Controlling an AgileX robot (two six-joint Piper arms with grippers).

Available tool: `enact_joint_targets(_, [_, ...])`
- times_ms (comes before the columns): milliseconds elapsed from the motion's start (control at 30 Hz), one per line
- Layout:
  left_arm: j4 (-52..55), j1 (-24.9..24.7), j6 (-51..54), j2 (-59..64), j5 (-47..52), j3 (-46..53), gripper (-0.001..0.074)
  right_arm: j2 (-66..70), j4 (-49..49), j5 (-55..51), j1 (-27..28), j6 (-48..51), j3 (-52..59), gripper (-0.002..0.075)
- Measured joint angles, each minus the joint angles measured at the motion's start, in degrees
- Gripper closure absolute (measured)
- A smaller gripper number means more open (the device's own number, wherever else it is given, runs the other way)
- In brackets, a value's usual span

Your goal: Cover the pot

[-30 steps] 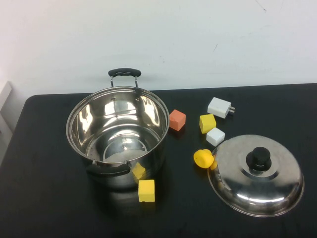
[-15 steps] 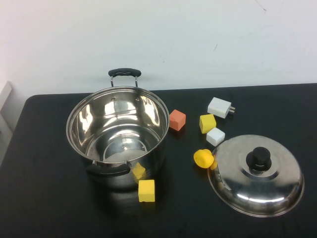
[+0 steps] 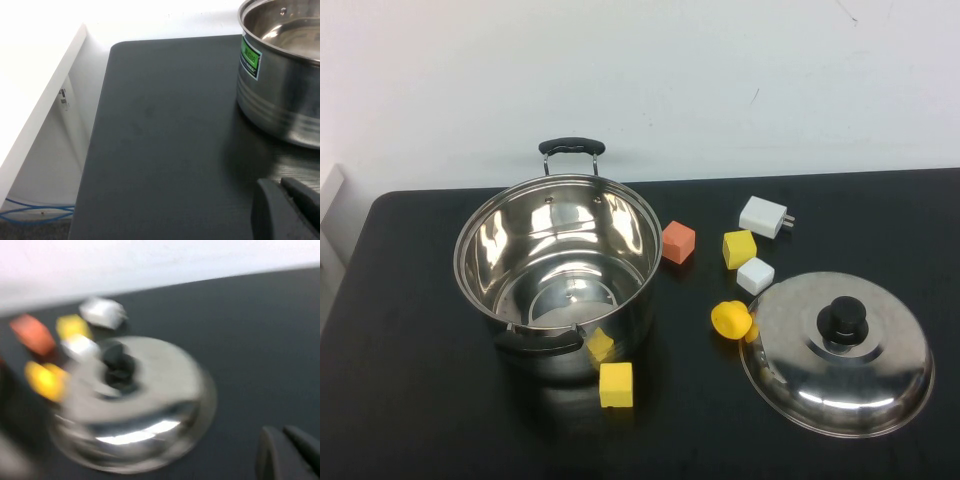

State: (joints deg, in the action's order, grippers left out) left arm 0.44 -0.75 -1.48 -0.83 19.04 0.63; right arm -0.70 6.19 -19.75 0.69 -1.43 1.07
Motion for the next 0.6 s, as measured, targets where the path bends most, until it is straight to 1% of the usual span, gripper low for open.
enact_joint_targets(133, [0.0, 0.0, 0.1, 0.0, 0.0, 0.0, 0.0736, 0.0, 18.9, 2.4, 0.0, -8.4, 0.4, 0.0728])
enact_joint_targets(233, [0.0, 0.0, 0.1, 0.0, 0.0, 0.0, 0.0736, 0.0, 28.6, 4.4, 0.0, -10.0, 0.4, 0.0728])
enact_joint_targets(333, [0.0, 0.0, 0.1, 0.0, 0.0, 0.0, 0.0736, 0.0, 30.3, 4.7, 0.0, -7.0, 0.4, 0.0728])
enact_joint_targets(467, [0.0, 0.0, 0.1, 0.0, 0.0, 0.0, 0.0736, 0.0, 30.2, 5.1, 0.0, 2.3, 0.4, 0.0728])
enact_joint_targets(600, [0.0, 0.0, 0.1, 0.0, 0.0, 0.0, 0.0736, 0.0, 31.2, 5.1, 0.0, 14.4, 0.4, 0.0728])
